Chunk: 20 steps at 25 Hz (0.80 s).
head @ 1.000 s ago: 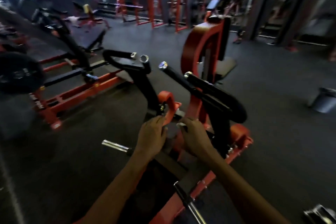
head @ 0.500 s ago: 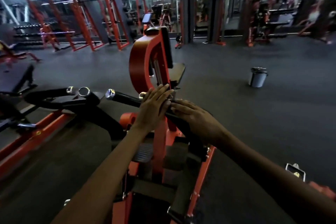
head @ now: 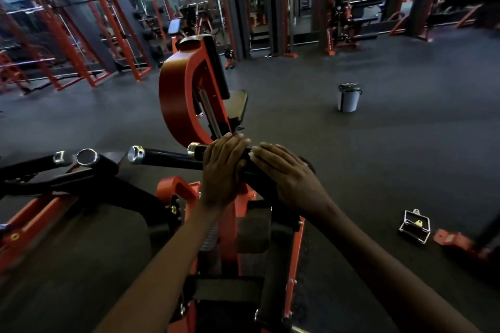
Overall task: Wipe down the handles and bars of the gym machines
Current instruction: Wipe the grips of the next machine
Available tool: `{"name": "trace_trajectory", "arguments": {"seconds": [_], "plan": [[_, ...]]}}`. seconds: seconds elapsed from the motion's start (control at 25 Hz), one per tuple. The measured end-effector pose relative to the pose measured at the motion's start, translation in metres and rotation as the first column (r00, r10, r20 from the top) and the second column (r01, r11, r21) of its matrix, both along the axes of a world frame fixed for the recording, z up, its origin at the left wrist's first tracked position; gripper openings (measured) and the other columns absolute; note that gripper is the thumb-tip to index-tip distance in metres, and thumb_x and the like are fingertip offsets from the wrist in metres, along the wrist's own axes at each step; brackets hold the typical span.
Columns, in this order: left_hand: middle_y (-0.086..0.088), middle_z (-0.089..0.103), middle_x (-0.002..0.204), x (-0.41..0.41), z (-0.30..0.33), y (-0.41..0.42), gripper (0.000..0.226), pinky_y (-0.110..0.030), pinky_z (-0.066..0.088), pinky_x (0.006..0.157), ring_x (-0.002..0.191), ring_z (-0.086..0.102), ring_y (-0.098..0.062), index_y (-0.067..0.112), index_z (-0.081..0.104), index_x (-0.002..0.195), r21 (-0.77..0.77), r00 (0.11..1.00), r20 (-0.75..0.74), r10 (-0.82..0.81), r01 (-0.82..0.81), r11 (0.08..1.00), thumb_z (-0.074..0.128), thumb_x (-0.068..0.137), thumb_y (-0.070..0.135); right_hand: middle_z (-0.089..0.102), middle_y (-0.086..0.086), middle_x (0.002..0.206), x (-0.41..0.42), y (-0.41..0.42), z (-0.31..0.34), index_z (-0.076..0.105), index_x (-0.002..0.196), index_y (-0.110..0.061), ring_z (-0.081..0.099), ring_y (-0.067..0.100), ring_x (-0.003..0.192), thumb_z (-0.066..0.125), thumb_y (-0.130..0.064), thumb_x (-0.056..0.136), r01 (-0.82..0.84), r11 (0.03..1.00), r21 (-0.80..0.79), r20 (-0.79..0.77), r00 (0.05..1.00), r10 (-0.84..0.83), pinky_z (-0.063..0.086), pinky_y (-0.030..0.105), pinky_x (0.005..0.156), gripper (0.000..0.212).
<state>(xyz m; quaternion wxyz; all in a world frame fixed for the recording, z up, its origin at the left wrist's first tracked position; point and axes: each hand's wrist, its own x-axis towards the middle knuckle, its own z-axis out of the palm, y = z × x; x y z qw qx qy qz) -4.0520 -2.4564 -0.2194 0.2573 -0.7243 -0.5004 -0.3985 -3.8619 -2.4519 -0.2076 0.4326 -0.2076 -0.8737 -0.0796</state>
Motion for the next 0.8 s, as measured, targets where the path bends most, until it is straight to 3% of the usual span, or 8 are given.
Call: {"name": "trace_trajectory", "arguments": {"seconds": [0.16,0.28,0.32,0.44,0.52,0.6,0.72,0.8], "plan": [[-0.011,0.055,0.136,-0.009,0.001,0.0,0.04,-0.04,0.027,0.112,0.135,0.04,-0.027,0.015,0.046,0.135,-0.019,0.998,-0.024,-0.05,0.05,0.999,0.027,0.104,0.032,0.051,0.013,0.134,0.036,-0.004,-0.033,0.053,0.126,0.001,0.046,0.021,0.129,0.035,-0.024,0.103,-0.035,0.992,-0.124,-0.267,0.964,0.001,0.037,0.041,0.109,0.038],[-0.01,0.051,0.14,-0.008,-0.002,-0.006,0.041,-0.04,0.024,0.114,0.137,0.036,-0.026,0.015,0.043,0.138,-0.049,0.998,0.011,-0.068,0.068,0.996,0.028,0.103,0.03,0.06,0.008,0.121,0.035,0.004,-0.031,0.06,0.117,-0.006,0.057,0.015,0.114,0.042,-0.011,0.096,0.08,0.942,-0.327,-0.521,0.816,-0.25,0.05,0.046,0.093,0.028],[-0.01,0.049,0.142,-0.009,-0.005,-0.006,0.042,-0.04,0.022,0.116,0.138,0.035,-0.026,0.014,0.042,0.139,-0.044,0.998,0.016,-0.06,0.061,0.997,0.026,0.104,0.031,0.061,0.007,0.119,0.024,0.004,-0.02,0.062,0.115,-0.009,0.058,0.014,0.111,0.041,-0.006,0.091,0.109,0.931,-0.349,-0.526,0.799,-0.291,0.051,0.043,0.093,0.032],[-0.011,0.047,0.143,-0.006,-0.006,-0.009,0.045,-0.038,0.016,0.118,0.139,0.034,-0.026,0.013,0.041,0.139,-0.062,0.999,0.031,-0.038,0.039,0.997,0.022,0.104,0.033,0.06,0.011,0.125,-0.005,-0.005,0.005,0.063,0.118,-0.005,0.056,0.02,0.117,0.042,-0.006,0.089,0.092,0.979,-0.182,-0.247,0.959,-0.136,0.043,0.039,0.102,0.036],[-0.011,0.047,0.144,-0.004,-0.005,-0.012,0.044,-0.038,0.014,0.119,0.139,0.033,-0.026,0.012,0.041,0.139,-0.07,0.999,0.049,-0.02,0.024,0.997,0.022,0.104,0.032,0.056,0.012,0.13,0.001,-0.007,-0.006,0.059,0.123,-0.002,0.052,0.022,0.123,0.044,-0.013,0.097,0.029,0.979,-0.2,-0.273,0.958,-0.084,0.04,0.041,0.106,0.032],[-0.012,0.047,0.144,-0.003,-0.006,-0.012,0.044,-0.039,0.015,0.119,0.139,0.033,-0.026,0.013,0.041,0.139,-0.102,0.995,0.095,-0.039,0.049,0.994,0.022,0.105,0.032,0.051,0.013,0.134,0.022,-0.013,-0.04,0.053,0.126,0.001,0.049,0.021,0.127,0.045,-0.016,0.098,0.002,0.957,-0.291,-0.447,0.884,-0.138,0.04,0.039,0.106,0.033],[-0.01,0.047,0.144,-0.004,-0.004,-0.012,0.043,-0.039,0.016,0.119,0.139,0.034,-0.027,0.018,0.039,0.141,-0.075,0.996,0.091,-0.016,0.023,0.997,0.022,0.105,0.033,0.052,0.006,0.132,0.041,-0.02,-0.078,0.051,0.128,-0.01,0.051,0.014,0.123,0.053,0.004,0.088,0.007,0.823,-0.567,-0.576,0.711,-0.403,0.045,0.046,0.101,0.043],[0.004,0.058,0.133,0.001,0.005,-0.028,0.041,-0.026,0.026,0.111,0.129,0.048,-0.013,0.043,0.048,0.134,-0.067,0.998,0.067,-0.015,0.02,0.998,0.027,0.1,0.047,0.053,0.006,0.13,0.035,-0.014,-0.073,0.052,0.127,-0.01,0.051,0.014,0.123,0.051,0.002,0.089,0.032,0.821,-0.569,-0.62,0.64,-0.455,0.045,0.047,0.1,0.04]]}}
